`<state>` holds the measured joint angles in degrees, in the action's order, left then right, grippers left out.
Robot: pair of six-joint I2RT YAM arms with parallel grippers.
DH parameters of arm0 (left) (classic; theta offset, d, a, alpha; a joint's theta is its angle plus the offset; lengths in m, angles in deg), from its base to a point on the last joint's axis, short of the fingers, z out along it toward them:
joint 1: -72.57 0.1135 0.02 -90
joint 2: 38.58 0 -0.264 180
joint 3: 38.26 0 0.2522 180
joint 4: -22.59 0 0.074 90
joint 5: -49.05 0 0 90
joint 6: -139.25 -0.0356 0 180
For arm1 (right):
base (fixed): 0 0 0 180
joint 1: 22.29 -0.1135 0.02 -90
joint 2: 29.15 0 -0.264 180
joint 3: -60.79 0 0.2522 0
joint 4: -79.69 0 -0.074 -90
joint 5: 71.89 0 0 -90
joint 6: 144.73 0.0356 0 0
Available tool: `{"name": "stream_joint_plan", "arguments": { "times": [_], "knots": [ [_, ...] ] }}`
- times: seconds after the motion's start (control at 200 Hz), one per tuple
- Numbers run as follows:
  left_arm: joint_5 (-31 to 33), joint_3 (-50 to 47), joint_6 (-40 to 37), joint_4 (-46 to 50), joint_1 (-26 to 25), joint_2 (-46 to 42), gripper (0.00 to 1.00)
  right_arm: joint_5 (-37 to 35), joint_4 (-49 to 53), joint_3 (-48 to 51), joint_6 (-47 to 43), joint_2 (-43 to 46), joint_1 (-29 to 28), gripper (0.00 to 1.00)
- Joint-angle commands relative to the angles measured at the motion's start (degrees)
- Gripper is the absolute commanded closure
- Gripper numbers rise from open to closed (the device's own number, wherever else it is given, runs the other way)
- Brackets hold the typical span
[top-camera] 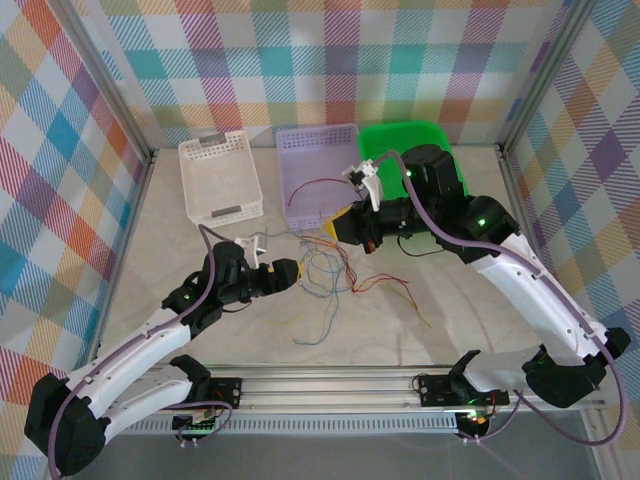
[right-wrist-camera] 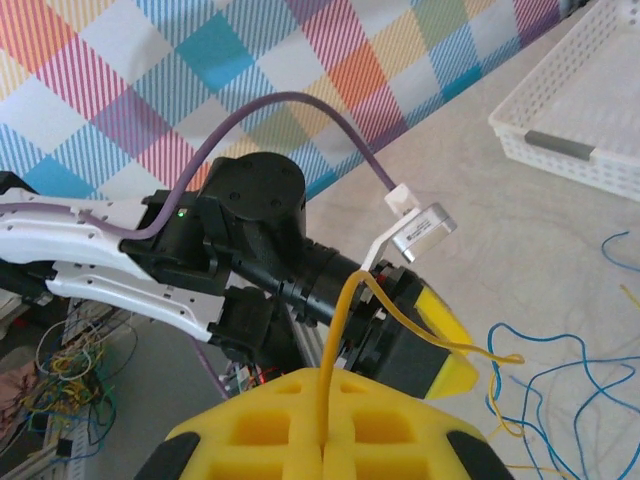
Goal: Untangle the cables
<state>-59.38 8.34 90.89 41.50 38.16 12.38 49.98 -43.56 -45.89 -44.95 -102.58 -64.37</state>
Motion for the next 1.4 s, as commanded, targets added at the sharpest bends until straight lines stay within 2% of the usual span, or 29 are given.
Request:
{"name": "stream_joint_plan", "arguments": {
  "times": [0.0,0.185,0.36,0.655,0.875,1.09,1.395],
  "knots": [
    [-2.3,-2.3,1.7,-6.9,-0.4,-4.4,0.28,3.6,1.5,0.4,-1.1,0.8,-0.3,1.0],
    [-1.2,-6.1,3.6,-12.0,-0.5,-12.8,0.14,6.4,0.4,2.7,-0.6,1.5,-0.3,1.0],
    [-6.3,-8.2,4.8,-18.8,-0.5,-12.6,0.14,8.9,-1.7,4.2,-0.1,2.2,-0.3,1.0],
    [-5.9,-8.0,0.6,-16.6,-0.6,-11.6,0.15,14.4,-4.0,6.1,-0.1,4.0,-0.4,1.0],
    [-7.0,-7.8,0.2,-19.6,-0.6,-9.8,0.17,18.2,-5.1,8.2,-1.1,5.3,-0.6,1.0],
    [-8.9,-7.4,0.7,-23.1,-1.4,-8.2,0.21,20.2,-5.5,9.5,-1.7,5.2,-1.2,1.0],
    [-8.5,-6.0,-0.9,-22.4,-2.4,-6.6,0.41,22.1,-6.4,11.4,-1.9,5.6,-1.6,1.0]
  ]
}}
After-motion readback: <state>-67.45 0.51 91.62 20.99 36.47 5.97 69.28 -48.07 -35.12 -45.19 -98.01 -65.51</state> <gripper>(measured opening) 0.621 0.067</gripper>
